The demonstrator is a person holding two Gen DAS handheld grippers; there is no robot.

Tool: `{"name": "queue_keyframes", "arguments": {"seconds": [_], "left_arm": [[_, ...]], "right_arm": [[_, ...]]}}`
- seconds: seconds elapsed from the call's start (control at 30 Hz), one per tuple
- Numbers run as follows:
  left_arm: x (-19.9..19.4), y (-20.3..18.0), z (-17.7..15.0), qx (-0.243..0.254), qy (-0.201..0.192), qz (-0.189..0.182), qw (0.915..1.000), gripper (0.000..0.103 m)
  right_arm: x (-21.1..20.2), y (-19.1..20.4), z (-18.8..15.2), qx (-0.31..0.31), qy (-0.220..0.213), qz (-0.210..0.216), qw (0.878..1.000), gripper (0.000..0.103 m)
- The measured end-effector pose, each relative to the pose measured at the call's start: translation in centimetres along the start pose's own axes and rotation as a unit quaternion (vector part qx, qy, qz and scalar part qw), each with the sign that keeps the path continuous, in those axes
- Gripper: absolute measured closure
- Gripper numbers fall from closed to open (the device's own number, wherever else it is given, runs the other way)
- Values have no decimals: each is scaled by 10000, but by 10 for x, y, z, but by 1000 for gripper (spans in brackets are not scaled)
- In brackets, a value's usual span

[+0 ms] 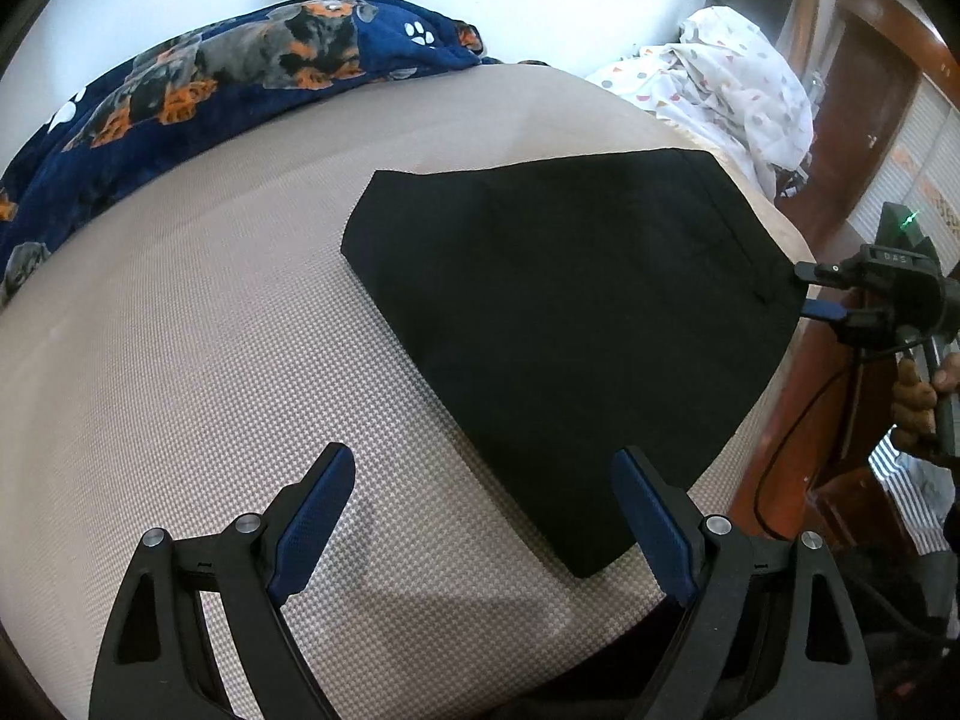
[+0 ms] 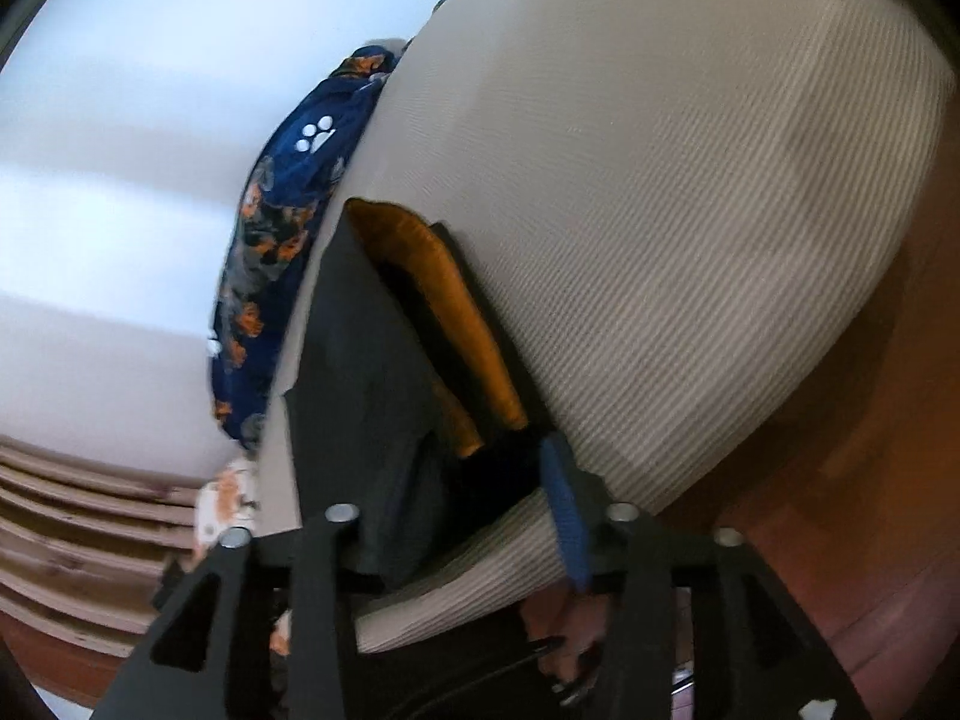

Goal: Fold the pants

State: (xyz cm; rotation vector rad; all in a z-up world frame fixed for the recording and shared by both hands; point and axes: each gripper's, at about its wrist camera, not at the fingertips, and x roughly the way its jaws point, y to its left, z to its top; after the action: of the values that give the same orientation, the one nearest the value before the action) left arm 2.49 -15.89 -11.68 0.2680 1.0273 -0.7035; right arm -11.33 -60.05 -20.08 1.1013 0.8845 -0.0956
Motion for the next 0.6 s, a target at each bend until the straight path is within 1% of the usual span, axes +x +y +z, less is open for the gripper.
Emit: {"name": "queue_keyframes", "arguments": {"seconds": [0.1,0.23,0.33,0.4,0.53,0.6], "left_arm": [[0,3,0,-49,-3,10,10000,16],[1,6,0,-99,9,71,9999,16],[0,4,-1,-71,-25,125,9999,16],[1,3,0,-36,-42,174,9998,16],[3,1,1,64,-41,257,9996,16],[3,0,2,98,-53,281,9995,16]], "right_arm": [[2,-5,5,28,-40,67,10000,61],[11,-3,10,-75,57,157,9998,61],[14,1,11,-268,108,17,9996,67],[14,3,11,-366,144,5,9992,71],[18,11,14,-660,290,-177,9972,72],[20,13,18,-693,359,-188,9968,70]]}}
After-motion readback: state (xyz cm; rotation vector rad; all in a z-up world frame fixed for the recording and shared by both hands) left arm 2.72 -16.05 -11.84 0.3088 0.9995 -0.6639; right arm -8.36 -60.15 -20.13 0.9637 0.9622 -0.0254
